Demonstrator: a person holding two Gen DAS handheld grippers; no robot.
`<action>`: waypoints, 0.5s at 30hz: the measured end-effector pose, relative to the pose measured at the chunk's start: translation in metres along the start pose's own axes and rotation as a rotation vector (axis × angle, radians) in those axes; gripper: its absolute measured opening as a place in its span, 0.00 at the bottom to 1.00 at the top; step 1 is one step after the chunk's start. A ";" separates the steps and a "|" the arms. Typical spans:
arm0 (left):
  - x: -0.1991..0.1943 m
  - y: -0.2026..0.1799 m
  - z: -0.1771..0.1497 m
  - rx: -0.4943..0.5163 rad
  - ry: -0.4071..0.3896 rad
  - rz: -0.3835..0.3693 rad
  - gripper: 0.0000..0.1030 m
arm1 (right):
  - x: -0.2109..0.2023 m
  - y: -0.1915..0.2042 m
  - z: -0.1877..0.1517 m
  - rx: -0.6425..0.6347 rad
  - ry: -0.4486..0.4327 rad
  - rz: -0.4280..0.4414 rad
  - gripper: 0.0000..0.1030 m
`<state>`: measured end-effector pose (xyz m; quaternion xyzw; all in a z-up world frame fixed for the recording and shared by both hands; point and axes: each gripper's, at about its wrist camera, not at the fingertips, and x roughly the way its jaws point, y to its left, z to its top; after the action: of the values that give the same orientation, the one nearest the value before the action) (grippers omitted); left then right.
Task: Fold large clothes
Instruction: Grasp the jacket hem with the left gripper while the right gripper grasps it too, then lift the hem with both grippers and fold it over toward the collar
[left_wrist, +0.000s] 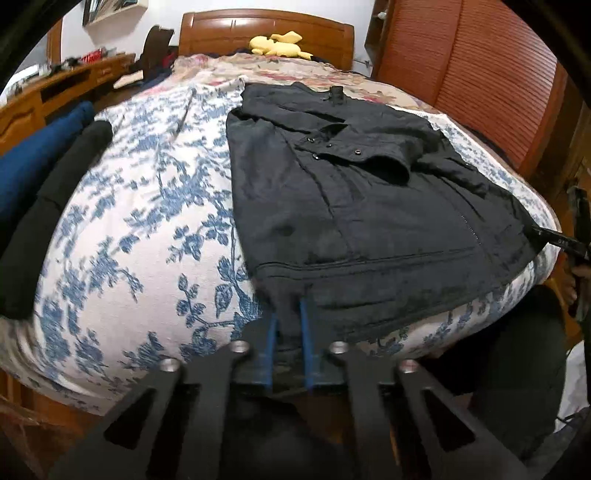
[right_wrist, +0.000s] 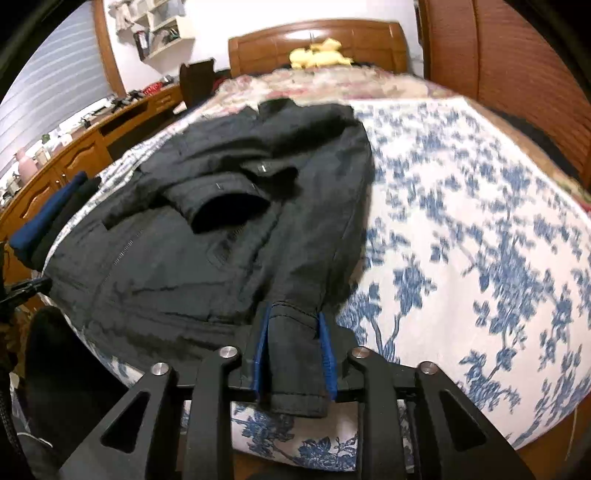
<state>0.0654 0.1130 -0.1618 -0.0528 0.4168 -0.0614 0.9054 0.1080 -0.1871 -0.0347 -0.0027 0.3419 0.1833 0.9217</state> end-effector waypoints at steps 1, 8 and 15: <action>-0.002 0.000 0.002 0.002 -0.007 -0.002 0.06 | 0.004 -0.002 -0.001 0.005 0.019 0.002 0.38; -0.042 -0.013 0.034 0.024 -0.139 -0.004 0.04 | -0.001 -0.008 0.017 0.014 0.007 0.098 0.09; -0.082 -0.045 0.092 0.133 -0.236 -0.012 0.04 | -0.063 -0.014 0.047 0.066 -0.217 0.174 0.05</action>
<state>0.0794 0.0849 -0.0342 -0.0021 0.3020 -0.0879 0.9492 0.0983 -0.2152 0.0396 0.0772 0.2452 0.2502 0.9334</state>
